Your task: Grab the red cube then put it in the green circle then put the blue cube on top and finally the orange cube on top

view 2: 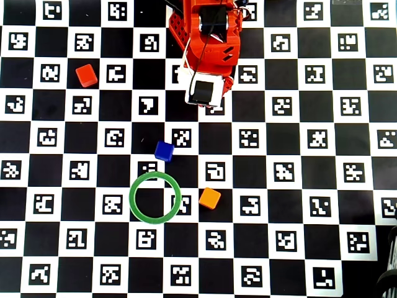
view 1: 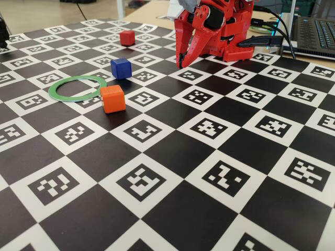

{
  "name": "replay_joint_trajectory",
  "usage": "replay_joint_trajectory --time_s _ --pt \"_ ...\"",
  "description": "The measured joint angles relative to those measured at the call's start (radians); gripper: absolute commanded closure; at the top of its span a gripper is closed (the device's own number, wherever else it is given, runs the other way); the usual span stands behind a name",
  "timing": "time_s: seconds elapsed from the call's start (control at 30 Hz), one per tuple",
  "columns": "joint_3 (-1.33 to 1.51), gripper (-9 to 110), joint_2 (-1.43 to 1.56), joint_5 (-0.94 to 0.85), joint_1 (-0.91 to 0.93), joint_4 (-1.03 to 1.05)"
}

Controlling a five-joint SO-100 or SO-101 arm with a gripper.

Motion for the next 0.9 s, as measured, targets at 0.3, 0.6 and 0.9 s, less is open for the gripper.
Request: replay_joint_trajectory --time_s 0.3,0.6,0.9 --pt "0.000 107 0.000 -0.114 0.000 0.003" --pt "0.000 107 0.000 -0.120 0.000 0.005" --pt "0.002 107 0.000 -0.123 0.000 0.005"
